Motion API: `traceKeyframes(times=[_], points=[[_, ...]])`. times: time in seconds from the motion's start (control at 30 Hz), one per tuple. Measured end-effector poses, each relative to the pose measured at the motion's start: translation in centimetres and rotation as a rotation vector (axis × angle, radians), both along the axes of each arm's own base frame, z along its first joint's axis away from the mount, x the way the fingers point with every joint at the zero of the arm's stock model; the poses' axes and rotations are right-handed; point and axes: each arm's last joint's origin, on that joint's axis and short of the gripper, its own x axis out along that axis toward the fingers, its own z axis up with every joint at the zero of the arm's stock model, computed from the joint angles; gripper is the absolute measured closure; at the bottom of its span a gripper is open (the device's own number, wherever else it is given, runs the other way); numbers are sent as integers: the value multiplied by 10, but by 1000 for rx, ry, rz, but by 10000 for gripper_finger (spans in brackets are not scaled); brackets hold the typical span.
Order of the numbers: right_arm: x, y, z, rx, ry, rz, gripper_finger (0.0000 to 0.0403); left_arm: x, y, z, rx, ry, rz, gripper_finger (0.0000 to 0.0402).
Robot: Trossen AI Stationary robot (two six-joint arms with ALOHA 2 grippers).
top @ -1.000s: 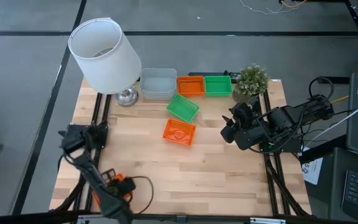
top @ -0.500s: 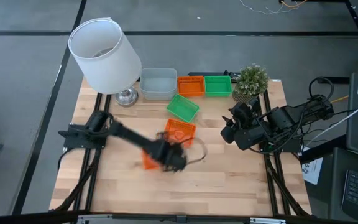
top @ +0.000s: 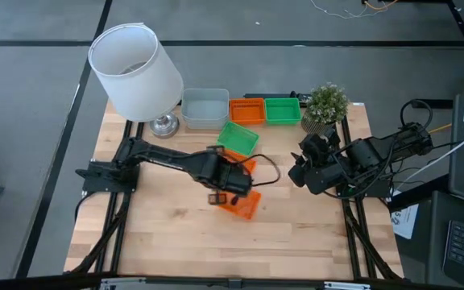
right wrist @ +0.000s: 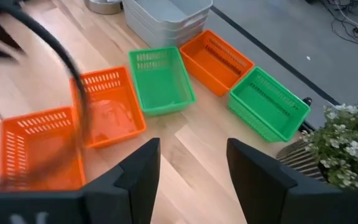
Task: Stack baskets by color
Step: Stack the bottom green bin on top of the top green bin
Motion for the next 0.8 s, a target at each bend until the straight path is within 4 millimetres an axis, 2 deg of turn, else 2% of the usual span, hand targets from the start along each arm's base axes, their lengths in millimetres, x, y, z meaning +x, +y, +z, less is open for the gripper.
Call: traceKeyframes(times=[0.07,0.2,0.27,0.37,0.5,0.63,0.8], points=[[-1,0,0,5,4,-10,218,-7,-6,7,-8,7,24,349],[-3,0,-1,39,21,-13,218,-25,-25,16,-232,15,-26,349],[-3,2,-2,54,27,-4,218,-33,-36,4,-238,84,-10,349],[-5,6,-2,55,29,12,218,-43,-53,-31,-197,204,-2,349],[-8,12,-2,56,27,40,218,-74,-65,-59,-167,328,45,349],[-10,17,-2,60,24,58,218,-105,-60,-65,-130,343,148,356],[-12,21,-2,80,4,51,218,-155,-38,-41,-85,141,233,390]])
